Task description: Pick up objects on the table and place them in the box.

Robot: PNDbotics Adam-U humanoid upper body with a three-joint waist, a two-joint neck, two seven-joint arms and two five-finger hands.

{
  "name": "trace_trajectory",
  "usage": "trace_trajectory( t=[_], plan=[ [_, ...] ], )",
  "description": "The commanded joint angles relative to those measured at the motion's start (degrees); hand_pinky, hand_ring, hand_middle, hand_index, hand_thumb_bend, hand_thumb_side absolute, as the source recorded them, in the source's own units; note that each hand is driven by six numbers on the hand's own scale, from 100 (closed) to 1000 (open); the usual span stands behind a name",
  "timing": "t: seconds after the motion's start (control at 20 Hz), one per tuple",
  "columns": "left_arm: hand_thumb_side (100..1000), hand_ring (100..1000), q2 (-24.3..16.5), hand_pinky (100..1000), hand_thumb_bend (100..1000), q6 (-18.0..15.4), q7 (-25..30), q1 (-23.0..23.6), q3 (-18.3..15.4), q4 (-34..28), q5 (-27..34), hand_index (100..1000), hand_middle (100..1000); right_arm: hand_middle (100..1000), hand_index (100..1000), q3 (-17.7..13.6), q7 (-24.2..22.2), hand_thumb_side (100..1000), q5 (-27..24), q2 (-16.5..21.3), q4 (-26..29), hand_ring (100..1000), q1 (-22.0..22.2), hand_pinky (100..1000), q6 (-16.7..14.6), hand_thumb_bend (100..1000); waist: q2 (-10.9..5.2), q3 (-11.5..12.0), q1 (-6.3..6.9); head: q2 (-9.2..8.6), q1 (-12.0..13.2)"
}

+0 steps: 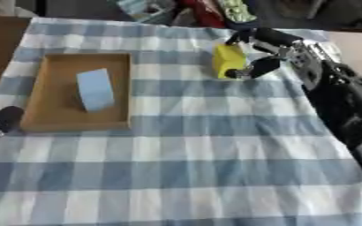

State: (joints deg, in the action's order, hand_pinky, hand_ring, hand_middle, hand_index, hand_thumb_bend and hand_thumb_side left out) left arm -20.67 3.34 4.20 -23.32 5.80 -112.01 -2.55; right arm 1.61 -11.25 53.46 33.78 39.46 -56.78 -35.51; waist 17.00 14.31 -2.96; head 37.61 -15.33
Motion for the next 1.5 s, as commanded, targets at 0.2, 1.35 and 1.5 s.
trace_trajectory(
  t=[0.2,1.35,1.5],
  plan=[
    [144,560,-0.9,593,620,-0.04,0.04,-0.4,-0.23,-0.67,0.06,697,532,656,730,-0.29,1.94,622,1.62,0.28,-0.27,805,-0.55,780,-0.46,424,-1.07,0.08,0.35,-0.97,-0.22],
    [146,562,-1.26,594,611,-0.17,0.37,-0.52,0.07,-0.85,0.54,699,536,456,553,2.54,3.67,424,-6.89,-8.07,6.03,739,-9.6,729,-0.97,274,-2.57,1.28,-0.17,-0.91,-0.45],
    [145,562,-1.01,594,612,-0.12,0.55,-0.68,0.24,-0.81,0.7,698,536,457,556,2.47,2.46,429,-7.27,-10.37,5.59,741,-10.68,730,-0.61,263,-2.64,2.18,-0.24,-1.06,-0.78]
  ],
)
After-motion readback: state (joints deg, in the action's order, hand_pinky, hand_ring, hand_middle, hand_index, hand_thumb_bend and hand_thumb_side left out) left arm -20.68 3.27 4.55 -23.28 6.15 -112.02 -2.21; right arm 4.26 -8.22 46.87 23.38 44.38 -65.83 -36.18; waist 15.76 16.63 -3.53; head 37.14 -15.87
